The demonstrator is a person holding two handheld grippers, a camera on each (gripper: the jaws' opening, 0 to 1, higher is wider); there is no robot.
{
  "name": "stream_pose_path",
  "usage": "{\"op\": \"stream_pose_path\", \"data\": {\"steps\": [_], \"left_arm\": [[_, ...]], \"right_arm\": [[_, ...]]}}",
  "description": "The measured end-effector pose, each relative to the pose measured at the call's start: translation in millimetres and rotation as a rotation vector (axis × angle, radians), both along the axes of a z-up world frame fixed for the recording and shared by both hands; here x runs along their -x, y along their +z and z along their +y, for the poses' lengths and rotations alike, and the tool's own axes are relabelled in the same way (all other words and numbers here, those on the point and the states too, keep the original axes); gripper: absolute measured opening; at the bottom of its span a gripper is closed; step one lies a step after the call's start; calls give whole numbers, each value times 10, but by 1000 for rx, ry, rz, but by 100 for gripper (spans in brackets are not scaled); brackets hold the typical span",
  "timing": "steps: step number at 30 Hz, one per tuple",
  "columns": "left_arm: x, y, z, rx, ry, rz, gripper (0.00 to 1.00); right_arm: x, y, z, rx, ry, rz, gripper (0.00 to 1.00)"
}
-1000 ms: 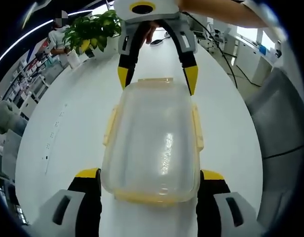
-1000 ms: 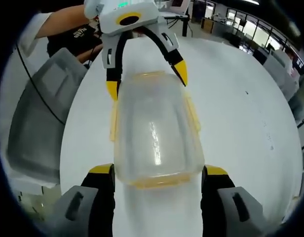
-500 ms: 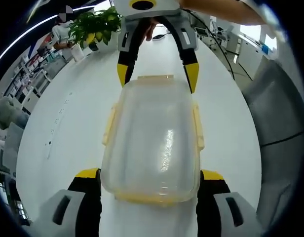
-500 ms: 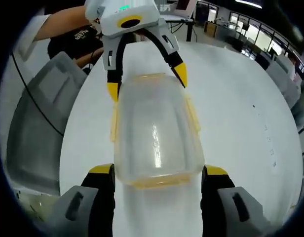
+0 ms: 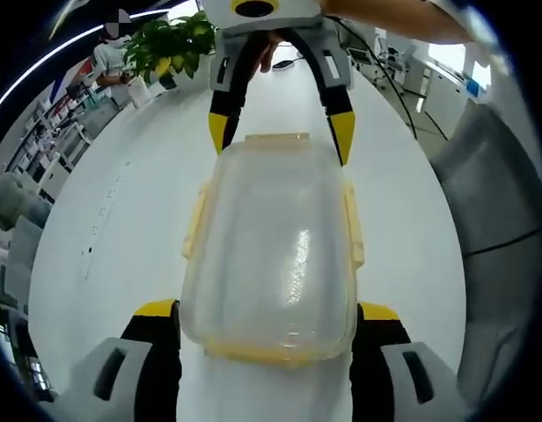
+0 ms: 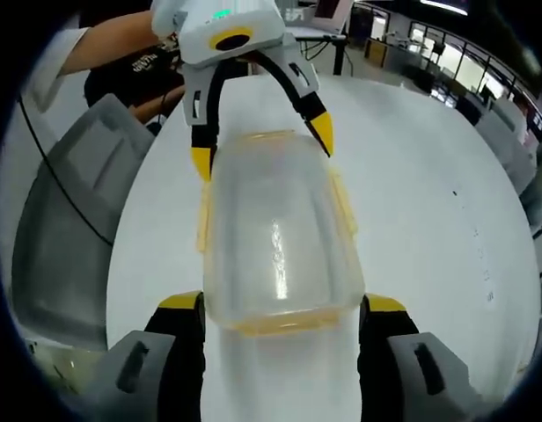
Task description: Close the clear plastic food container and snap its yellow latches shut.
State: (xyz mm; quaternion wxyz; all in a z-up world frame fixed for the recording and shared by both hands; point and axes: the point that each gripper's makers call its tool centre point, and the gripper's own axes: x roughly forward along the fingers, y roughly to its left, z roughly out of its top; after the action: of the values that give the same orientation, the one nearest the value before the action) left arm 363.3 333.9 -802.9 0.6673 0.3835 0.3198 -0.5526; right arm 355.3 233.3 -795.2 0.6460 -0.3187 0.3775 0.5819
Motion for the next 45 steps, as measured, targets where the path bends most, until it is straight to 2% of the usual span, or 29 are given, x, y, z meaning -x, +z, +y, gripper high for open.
{"op": "stream_pose_path", "data": {"steps": [12, 31, 45], "left_arm": [[-228, -9, 19, -15, -6, 3, 76], [-682, -12, 18, -34, -12, 12, 76], [-875, -16, 23, -34, -12, 18, 77]], "right_arm": [[-206, -3, 12, 8, -3, -1, 69], [-671, 0, 7, 24, -5, 1, 69], [-879, -3, 14, 34, -4, -10, 69]]}}
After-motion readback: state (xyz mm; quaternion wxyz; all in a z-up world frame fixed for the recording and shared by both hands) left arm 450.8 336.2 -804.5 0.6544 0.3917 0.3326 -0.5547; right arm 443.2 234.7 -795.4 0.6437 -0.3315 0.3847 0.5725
